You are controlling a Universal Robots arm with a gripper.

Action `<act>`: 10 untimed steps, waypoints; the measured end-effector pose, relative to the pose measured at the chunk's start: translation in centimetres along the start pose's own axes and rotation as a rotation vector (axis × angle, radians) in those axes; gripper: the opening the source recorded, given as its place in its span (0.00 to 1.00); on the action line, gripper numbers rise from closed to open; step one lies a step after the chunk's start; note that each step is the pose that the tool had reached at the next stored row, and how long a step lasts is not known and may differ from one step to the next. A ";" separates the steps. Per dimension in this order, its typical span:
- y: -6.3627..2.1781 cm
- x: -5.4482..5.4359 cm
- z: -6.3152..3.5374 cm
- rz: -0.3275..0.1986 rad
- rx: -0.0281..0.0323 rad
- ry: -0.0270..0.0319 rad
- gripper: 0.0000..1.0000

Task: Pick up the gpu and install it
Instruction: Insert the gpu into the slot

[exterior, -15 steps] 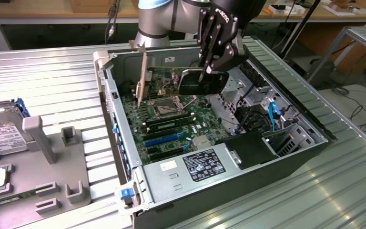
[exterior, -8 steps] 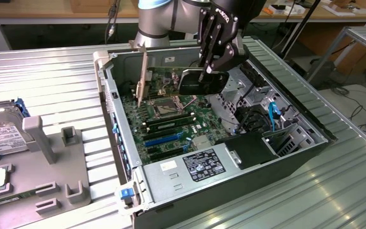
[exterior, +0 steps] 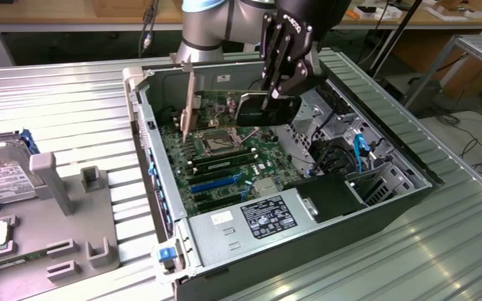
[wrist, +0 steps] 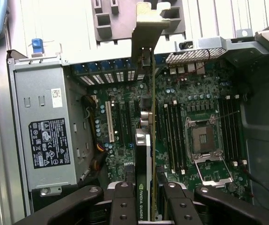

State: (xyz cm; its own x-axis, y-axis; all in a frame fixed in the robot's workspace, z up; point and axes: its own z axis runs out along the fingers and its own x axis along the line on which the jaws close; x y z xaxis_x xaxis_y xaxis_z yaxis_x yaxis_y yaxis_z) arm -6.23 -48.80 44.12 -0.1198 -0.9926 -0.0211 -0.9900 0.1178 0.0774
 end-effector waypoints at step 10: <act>-0.05 0.0 0.69 -0.001 0.0192 -0.0022 0.27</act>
State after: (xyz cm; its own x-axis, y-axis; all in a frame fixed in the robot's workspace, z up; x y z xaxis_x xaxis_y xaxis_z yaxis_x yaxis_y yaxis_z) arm -6.23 -48.80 43.42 -0.1193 -0.9926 -0.0234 -0.9913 0.1178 0.0582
